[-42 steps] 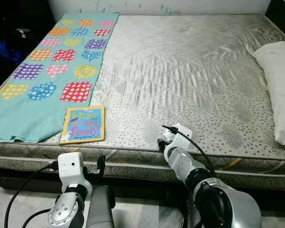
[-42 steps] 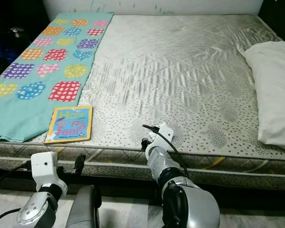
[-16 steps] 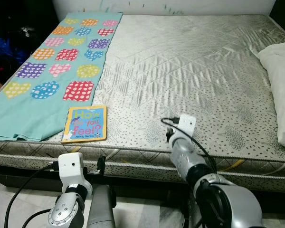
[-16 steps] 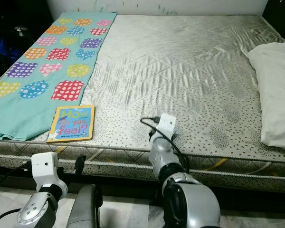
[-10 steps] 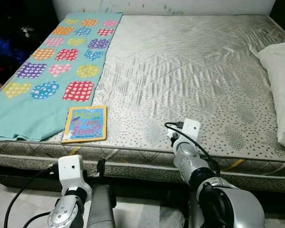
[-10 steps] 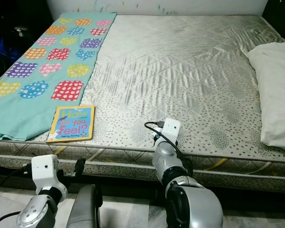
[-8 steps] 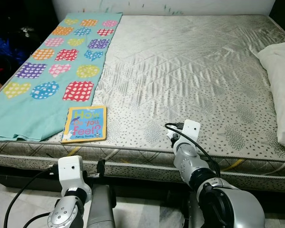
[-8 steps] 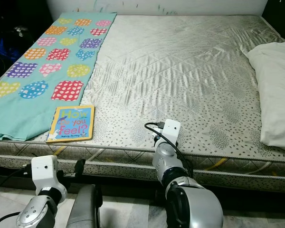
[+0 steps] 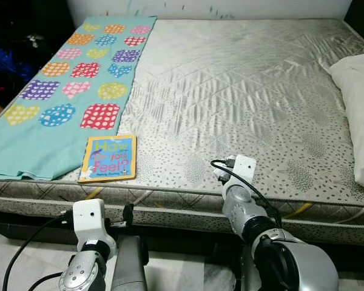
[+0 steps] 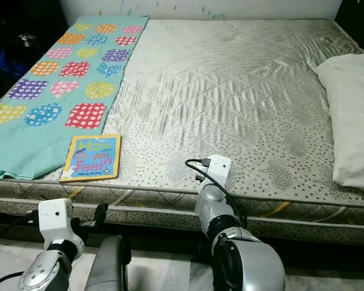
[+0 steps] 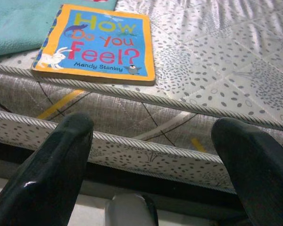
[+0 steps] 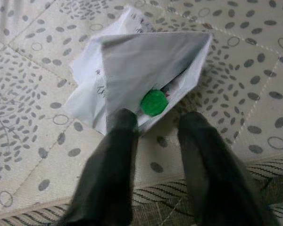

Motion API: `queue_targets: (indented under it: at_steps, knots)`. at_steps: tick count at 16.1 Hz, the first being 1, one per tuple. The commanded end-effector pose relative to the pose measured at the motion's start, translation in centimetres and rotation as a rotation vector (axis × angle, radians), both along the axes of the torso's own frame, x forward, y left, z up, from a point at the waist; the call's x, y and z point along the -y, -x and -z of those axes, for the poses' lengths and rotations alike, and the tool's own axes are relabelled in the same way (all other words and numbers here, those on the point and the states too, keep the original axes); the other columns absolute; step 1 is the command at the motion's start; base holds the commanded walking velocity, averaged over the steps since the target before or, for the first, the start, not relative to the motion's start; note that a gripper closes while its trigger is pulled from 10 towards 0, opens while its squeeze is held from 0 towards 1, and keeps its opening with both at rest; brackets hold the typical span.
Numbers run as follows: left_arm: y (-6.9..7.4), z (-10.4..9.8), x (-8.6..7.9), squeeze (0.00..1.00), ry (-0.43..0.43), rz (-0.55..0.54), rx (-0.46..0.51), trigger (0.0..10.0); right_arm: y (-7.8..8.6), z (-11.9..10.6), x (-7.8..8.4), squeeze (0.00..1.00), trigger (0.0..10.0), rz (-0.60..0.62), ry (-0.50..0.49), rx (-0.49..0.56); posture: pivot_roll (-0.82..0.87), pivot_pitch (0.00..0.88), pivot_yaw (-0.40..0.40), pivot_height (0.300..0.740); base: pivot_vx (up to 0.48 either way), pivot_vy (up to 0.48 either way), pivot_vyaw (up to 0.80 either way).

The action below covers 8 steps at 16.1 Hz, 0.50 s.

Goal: Clean up the room

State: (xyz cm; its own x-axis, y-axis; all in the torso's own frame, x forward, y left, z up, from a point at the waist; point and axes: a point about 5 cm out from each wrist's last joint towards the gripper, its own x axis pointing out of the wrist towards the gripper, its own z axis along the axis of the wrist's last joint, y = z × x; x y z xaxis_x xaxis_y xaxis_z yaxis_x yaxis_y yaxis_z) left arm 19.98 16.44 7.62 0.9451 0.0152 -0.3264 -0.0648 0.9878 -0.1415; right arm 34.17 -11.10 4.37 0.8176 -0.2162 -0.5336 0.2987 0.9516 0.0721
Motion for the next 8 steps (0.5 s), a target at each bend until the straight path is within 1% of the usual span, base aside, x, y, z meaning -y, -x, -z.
queue_targets:
  at_steps: [1,2,3,8]
  knots:
    - [0.22,-0.19,-0.36,0.0,-0.021,-0.015,-0.002,10.0,0.49,0.63,-0.36,0.0,0.4,-0.02,0.013,-0.03,0.29,0.085,0.02,0.555,0.0,0.0,0.0]
    - [0.26,-0.17,-0.34,0.0,-0.021,-0.014,-0.004,10.0,0.69,0.88,-0.52,0.0,1.2,-0.028,0.008,-0.043,0.29,0.085,0.021,0.555,0.0,0.0,0.0]
    - [0.3,-0.15,-0.3,0.0,-0.02,-0.013,-0.005,10.0,0.91,1.15,-0.71,0.0,0.0,-0.035,-0.003,-0.052,0.29,0.082,0.02,0.555,0.0,0.0,0.0]
    - [0.35,-0.18,-0.31,0.0,-0.021,-0.012,-0.004,10.0,1.06,1.31,-0.86,0.0,0.0,-0.039,-0.009,-0.059,0.29,0.077,0.019,0.555,0.0,0.0,0.0]
